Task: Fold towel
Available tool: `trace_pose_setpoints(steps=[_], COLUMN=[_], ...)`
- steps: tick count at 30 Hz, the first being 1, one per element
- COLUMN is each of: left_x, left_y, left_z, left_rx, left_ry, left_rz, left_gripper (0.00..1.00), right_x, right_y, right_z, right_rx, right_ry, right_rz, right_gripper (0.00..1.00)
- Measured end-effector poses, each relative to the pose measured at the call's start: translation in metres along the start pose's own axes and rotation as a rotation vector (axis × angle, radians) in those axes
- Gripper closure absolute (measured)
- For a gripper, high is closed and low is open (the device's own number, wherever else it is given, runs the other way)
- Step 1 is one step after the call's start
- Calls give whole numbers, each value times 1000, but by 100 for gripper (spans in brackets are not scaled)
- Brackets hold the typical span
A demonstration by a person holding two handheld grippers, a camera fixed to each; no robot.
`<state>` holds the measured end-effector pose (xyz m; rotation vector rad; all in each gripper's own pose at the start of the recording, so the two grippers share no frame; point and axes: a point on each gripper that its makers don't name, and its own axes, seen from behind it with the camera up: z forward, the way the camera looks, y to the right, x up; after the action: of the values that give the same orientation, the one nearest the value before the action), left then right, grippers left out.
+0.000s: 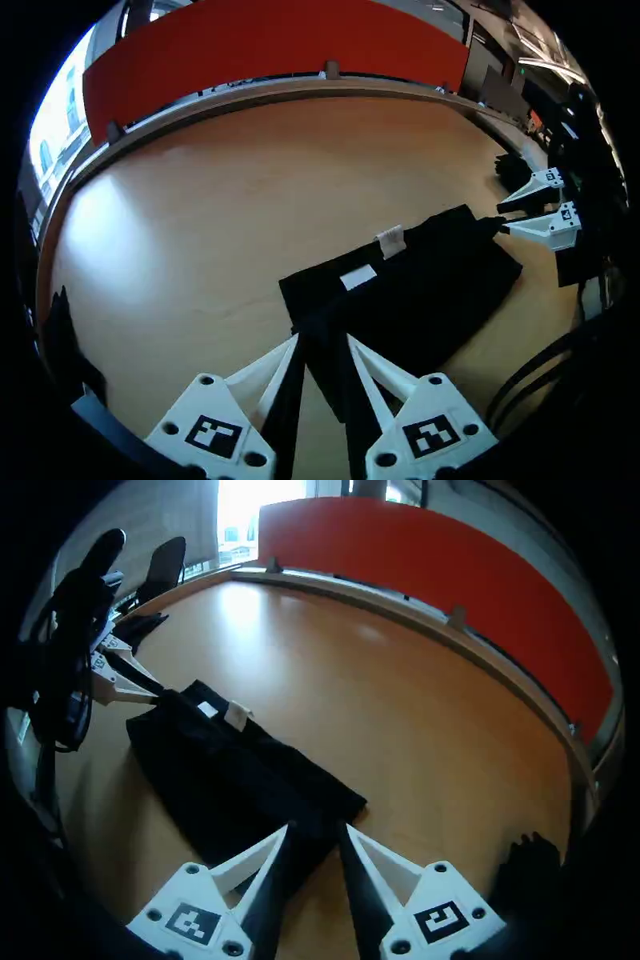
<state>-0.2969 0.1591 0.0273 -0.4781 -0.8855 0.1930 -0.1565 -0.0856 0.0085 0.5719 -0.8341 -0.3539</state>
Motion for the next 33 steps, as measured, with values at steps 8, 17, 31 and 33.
trace_pose_setpoints(steps=[8, 17, 31, 33], left_x=[-1, 7, 30, 31], left_y=[-8, -19, -37, -38], left_z=[4, 8, 4, 2], left_rx=[32, 68, 118, 120], left_ry=[-6, -2, 45, 51], left_rz=[13, 31, -10, -17], left_gripper=[60, 60, 60, 60], right_x=[-6, -1, 17, 18], right_y=[10, 20, 42, 44], right_z=[7, 10, 12, 11], right_rx=[-30, -55, -109, -111], right_ry=[-17, -12, 17, 21], right_rz=[4, 12, 17, 16], right_gripper=[34, 31, 31, 31])
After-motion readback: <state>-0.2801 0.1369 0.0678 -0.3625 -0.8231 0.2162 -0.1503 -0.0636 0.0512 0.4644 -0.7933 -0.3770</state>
